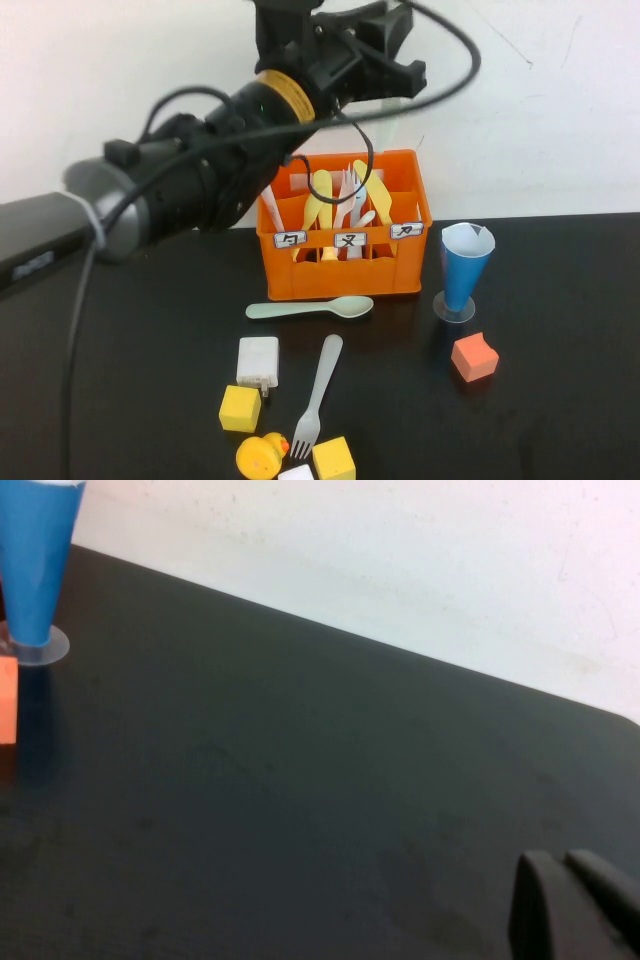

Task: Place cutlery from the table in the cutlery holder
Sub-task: Place the knife on the box

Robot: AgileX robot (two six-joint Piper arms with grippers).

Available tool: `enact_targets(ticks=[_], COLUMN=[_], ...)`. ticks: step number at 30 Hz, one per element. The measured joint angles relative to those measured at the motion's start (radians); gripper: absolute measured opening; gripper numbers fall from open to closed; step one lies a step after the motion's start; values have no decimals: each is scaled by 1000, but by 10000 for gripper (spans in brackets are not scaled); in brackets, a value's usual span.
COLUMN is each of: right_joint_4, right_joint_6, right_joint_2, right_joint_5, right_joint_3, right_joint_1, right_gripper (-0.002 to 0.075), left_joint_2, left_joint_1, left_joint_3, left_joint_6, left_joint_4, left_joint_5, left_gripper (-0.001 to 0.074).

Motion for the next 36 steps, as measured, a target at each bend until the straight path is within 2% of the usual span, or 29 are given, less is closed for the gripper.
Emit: enact_targets(ticks=[3, 6, 17, 27, 29, 34, 36], right_joint_4=[0, 0, 0, 0, 0, 0, 0], right_joint_6=[0, 0, 0, 0, 0, 0, 0], right_joint_2=[0, 0, 0, 0, 0, 0, 0], right_joint_5=[0, 0, 0, 0, 0, 0, 0], right_joint_3=[0, 0, 0, 0, 0, 0, 0], right_joint_1=[0, 0, 0, 0, 0, 0, 0], right_gripper=[-3, -3, -3, -3, -3, -3, -3], left_joint_2=[79, 151, 331, 396, 396, 396, 393], left_joint_1=[20, 31, 52, 52, 52, 52, 52], left_joint_3=[0, 0, 0, -78, -86, -89, -89], left_joint_6=[-28, -28, 49, 47, 30, 14, 8], left_joint_4=[75, 93, 0, 41, 55, 69, 88], left_joint_5=[-205, -282, -386, -406, -397, -384, -374], left_gripper=[148, 148, 148, 152, 179, 331, 363])
